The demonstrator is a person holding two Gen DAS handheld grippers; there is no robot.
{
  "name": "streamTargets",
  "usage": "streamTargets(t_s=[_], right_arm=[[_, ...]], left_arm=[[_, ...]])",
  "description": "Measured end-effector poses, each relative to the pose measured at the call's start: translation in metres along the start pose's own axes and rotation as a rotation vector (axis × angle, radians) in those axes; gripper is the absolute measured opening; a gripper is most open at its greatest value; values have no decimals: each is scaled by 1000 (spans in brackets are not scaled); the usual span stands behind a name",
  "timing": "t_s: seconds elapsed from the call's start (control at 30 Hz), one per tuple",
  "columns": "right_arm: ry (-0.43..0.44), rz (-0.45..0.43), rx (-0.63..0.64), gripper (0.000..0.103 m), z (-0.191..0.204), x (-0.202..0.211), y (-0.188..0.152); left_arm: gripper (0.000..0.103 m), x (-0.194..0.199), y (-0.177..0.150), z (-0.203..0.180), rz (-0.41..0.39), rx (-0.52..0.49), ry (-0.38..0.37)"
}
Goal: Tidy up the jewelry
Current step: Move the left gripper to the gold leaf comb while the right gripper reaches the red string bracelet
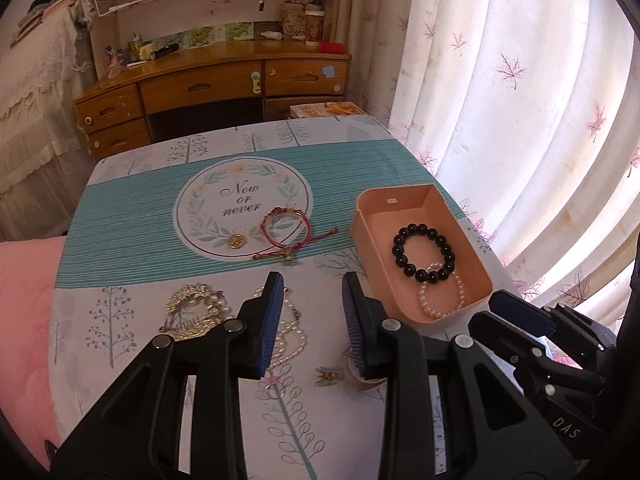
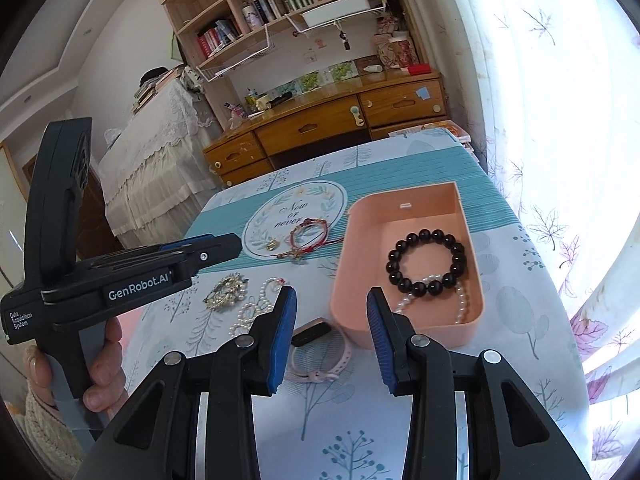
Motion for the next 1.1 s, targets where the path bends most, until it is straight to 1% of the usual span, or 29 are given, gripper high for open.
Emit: streamTargets(t_s=[0.07,0.17,0.27,0.33,0.4,0.43,0.47,0.53,0.6,0.67,0.83,1.0,1.1], right_arm=[[-1,4,21,37,14,-1,-1],[5,18,45,37,30,-5,-2],[13,39,68,37,44,-13,0],[16,52,86,37,53,-19,3],[24,71,102,37,61,-29,9],[29,81,106,37,65,-34,12],[34,91,112,37,68,-39,16],[36,111,133,37,74,-52,27],[32,130,156,37,78,-68,39],[31,158,171,37,81,-86,50],[48,250,191,37,88,-133,75],[52,345,174,37,85,-184,86],[51,406,154,36,76,-215,82]], left_arm=[[27,7,-3,17,-7,8,28],[27,17,-6,46,-8,38,52],[27,23,-7,80,5,76,86],[28,27,-8,105,10,105,123],[41,30,-9,128,13,128,152],[53,31,-9,138,7,141,158],[60,32,-8,147,-3,156,164],[61,33,-8,165,-17,172,185],[61,28,-10,179,-4,178,209],[61,19,-11,188,17,187,216],[61,-15,-15,194,94,185,195],[61,-42,-22,180,139,145,159],[61,-52,-28,163,144,76,133]])
Point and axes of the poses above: each gripper's, at about its wrist camera, not at the fingertips, and x roughly against the way its jaws point, z to its left, y to its top, the point moved 10 cm from there along -x, roughly the way its jaws point, and after that the axes turned 8 degrees about y, right-handed, at the moved point
